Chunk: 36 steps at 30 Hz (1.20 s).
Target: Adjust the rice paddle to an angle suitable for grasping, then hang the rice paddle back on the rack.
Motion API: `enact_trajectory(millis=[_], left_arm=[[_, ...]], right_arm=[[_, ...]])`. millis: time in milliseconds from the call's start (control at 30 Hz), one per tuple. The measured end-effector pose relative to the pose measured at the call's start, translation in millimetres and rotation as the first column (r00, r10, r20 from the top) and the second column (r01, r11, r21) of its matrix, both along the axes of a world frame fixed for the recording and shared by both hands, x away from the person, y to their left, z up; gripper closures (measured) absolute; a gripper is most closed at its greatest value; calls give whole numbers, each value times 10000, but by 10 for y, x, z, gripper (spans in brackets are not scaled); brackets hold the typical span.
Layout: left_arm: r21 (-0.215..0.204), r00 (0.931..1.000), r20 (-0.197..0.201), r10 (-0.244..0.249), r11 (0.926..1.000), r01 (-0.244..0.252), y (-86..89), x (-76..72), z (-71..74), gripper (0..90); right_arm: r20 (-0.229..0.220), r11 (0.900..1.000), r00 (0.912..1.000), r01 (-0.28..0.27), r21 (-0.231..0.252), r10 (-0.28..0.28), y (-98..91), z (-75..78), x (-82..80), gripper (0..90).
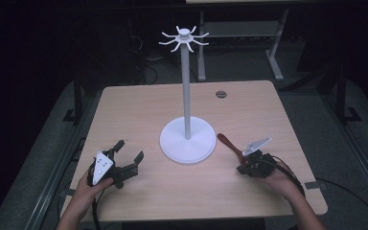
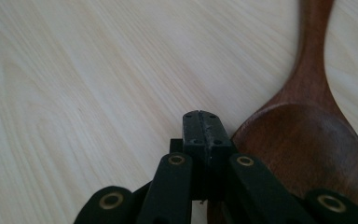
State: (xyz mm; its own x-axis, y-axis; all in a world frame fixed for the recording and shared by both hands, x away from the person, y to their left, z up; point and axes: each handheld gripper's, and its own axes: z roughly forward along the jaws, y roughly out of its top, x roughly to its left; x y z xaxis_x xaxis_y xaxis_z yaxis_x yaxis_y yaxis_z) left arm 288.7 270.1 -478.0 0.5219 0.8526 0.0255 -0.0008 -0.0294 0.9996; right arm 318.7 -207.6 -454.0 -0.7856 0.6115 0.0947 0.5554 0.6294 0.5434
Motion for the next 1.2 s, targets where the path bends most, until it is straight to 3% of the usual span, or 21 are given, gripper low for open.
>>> enact_trajectory(millis=[400, 633, 800, 1000, 1200], left_arm=[[0, 10000, -2, 5, 10000, -5, 1, 0, 0, 130], [25, 10000, -6, 15, 10000, -15, 2, -1, 0, 130], [12, 10000, 1, 14, 10000, -14, 1, -1, 0, 129], [-73, 10000, 10, 9, 10000, -9, -5, 0, -1, 129], [-79, 10000, 1, 5, 10000, -5, -4, 0, -1, 130]], right_arm=[[-1, 9947, 9948, 1022, 67, -1022, -361, 23, 10, 897], [167, 9935, 9943, 1041, 467, -1049, -401, 121, 14, 896], [309, 9941, 9945, 986, 454, -1001, -382, 224, 82, 883], [404, 9953, 9945, 956, 157, -961, -331, 307, 170, 844], [263, 9948, 9962, 845, -576, -831, -210, 398, 367, 775]])
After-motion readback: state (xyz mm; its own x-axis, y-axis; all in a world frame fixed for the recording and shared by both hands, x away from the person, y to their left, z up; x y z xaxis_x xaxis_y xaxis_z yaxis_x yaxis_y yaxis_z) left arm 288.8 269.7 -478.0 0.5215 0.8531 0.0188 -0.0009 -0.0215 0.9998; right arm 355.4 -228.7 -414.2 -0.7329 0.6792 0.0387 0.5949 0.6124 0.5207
